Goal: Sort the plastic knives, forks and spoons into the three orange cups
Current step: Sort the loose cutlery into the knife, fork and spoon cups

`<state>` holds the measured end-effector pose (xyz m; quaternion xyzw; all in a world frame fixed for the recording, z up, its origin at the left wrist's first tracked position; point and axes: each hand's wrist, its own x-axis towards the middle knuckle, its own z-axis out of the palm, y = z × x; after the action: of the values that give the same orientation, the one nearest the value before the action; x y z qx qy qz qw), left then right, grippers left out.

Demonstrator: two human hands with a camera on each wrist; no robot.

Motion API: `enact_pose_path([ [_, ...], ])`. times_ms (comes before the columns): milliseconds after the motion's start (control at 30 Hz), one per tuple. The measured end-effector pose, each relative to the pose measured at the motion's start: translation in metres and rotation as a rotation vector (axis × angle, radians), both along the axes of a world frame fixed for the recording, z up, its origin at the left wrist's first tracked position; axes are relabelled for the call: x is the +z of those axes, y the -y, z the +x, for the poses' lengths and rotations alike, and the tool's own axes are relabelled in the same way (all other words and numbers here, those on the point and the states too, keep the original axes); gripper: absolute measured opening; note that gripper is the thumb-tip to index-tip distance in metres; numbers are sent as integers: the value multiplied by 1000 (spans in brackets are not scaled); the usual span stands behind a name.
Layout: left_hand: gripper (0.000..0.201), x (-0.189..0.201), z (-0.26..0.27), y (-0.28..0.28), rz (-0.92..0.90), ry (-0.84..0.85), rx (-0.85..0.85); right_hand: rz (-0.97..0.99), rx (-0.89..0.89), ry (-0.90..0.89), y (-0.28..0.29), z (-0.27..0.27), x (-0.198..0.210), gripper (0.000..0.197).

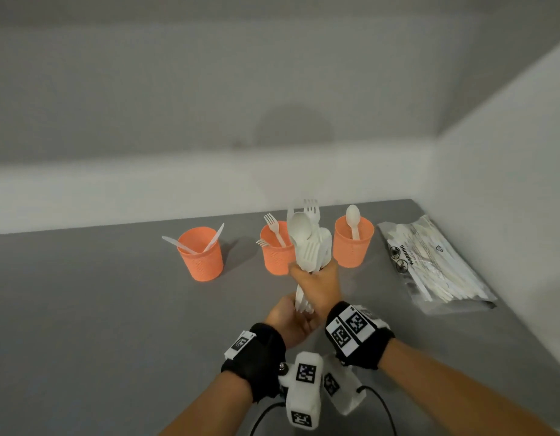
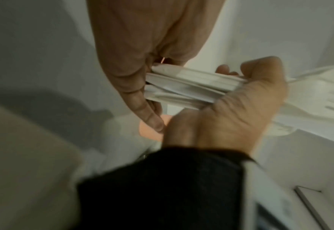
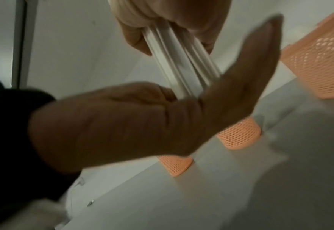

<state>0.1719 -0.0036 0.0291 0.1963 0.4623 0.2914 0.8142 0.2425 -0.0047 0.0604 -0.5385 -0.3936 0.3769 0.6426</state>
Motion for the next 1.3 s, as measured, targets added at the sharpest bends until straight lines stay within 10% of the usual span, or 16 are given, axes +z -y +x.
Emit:
enact_pose_path([
  [800,45,14,31,-13,170,248,-147,-158,55,-107,-21,56,-8,11],
  [1100,5,16,32,-25,557,-417,-340,-350,437,-46,-23,58,-1,14],
  [1300,31,10,37,-35,789,-705,-309,-488,400,-83,-36,53,-5,36],
])
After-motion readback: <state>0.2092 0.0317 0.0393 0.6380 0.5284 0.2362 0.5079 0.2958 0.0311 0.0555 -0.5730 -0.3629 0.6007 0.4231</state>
